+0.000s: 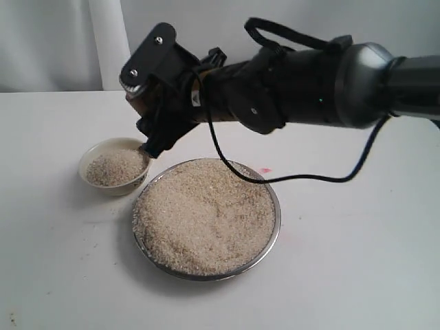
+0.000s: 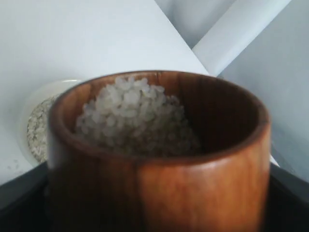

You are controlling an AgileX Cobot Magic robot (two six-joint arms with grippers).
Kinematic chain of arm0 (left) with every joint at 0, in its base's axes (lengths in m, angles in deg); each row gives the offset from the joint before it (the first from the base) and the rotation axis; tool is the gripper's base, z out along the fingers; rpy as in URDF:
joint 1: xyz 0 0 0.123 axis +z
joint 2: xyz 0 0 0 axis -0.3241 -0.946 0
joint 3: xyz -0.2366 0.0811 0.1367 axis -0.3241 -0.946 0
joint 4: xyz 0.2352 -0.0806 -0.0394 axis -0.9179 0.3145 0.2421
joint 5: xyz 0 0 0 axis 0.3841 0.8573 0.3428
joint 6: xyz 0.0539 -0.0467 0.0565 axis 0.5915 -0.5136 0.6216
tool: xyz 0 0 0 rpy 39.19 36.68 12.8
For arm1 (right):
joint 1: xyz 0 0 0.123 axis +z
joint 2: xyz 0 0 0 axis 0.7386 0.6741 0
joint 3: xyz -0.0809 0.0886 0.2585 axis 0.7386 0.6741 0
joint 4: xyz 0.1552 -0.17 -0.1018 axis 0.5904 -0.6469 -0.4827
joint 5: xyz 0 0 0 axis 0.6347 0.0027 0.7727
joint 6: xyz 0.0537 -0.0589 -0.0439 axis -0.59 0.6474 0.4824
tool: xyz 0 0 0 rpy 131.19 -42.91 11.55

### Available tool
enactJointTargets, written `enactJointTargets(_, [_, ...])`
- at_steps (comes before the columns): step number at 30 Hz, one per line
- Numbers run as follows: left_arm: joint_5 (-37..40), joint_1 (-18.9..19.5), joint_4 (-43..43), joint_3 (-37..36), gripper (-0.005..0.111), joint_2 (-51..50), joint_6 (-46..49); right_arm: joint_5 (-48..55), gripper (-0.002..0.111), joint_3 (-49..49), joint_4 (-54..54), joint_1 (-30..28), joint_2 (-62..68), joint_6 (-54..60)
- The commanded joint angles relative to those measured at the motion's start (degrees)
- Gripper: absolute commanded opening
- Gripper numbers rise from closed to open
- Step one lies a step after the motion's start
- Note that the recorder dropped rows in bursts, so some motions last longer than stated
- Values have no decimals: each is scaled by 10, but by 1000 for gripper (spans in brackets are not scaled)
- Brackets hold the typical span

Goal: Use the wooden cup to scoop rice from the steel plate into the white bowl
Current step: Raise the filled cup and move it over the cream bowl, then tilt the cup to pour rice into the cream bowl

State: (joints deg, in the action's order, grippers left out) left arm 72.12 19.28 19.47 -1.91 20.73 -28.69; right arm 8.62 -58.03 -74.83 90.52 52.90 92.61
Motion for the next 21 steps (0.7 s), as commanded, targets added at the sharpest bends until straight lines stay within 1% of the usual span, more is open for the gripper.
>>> enactJointTargets(1, [-5, -4, 2, 0, 0, 1, -2, 109, 0, -140, -6, 11, 55, 2])
enactJointTargets(4, [-5, -4, 2, 0, 0, 1, -2, 202, 0, -255, -20, 15, 118, 12])
enactJointTargets(6, [-5, -4, 2, 0, 0, 1, -2, 239, 0, -299, -43, 20, 146, 12])
enactJointTargets(9, [-5, -4, 2, 0, 0, 1, -2, 281, 0, -353, -78, 28, 185, 12])
enactJointTargets(15, [-5, -4, 2, 0, 0, 1, -2, 332, 0, -450, -138, 45, 260, 14])
enactJointTargets(21, [-5, -4, 2, 0, 0, 1, -2, 373, 0, -510, -210, 63, 319, 32])
